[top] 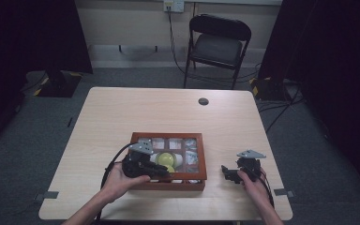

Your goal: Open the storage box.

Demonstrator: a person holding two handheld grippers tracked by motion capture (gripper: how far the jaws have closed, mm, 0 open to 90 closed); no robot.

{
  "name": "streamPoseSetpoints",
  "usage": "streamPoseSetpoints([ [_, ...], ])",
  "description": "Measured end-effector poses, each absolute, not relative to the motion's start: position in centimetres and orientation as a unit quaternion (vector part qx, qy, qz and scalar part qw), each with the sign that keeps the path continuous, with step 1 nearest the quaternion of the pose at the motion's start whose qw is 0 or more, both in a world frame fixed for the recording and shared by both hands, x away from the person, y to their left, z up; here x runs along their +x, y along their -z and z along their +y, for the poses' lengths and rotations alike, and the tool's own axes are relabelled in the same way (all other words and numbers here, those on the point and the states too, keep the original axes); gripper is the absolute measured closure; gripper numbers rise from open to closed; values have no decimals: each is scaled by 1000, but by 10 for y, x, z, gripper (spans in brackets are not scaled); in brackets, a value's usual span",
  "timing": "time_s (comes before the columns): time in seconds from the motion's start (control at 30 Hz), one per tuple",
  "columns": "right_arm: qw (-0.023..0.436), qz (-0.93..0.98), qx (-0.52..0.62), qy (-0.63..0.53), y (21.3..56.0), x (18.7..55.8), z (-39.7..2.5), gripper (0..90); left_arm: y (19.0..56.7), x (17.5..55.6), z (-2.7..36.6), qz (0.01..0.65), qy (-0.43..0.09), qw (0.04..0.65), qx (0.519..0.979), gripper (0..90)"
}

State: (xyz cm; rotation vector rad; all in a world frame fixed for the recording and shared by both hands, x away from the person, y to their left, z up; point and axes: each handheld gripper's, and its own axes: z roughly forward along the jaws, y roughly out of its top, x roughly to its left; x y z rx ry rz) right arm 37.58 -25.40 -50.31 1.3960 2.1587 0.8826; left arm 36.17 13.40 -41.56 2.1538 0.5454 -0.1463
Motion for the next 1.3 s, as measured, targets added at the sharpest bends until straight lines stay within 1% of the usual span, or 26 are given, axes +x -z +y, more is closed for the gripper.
streamPoseSetpoints([
  [0.2, 210, 776, 502, -317, 503, 376, -254, 54, 416, 361, 130, 226, 59, 433, 871, 808],
  [0.5, 211, 777, 502, -317, 503, 376, -254, 54, 404, 368, 135, 231, 71, 457, 856, 809],
  [0.67, 210, 777, 502, -317, 503, 376, -254, 54, 398, 373, 135, 230, 81, 452, 858, 810],
  [1.3, 210, 776, 502, -317, 503, 376, -254, 54, 378, 386, 141, 245, 93, 474, 841, 809],
])
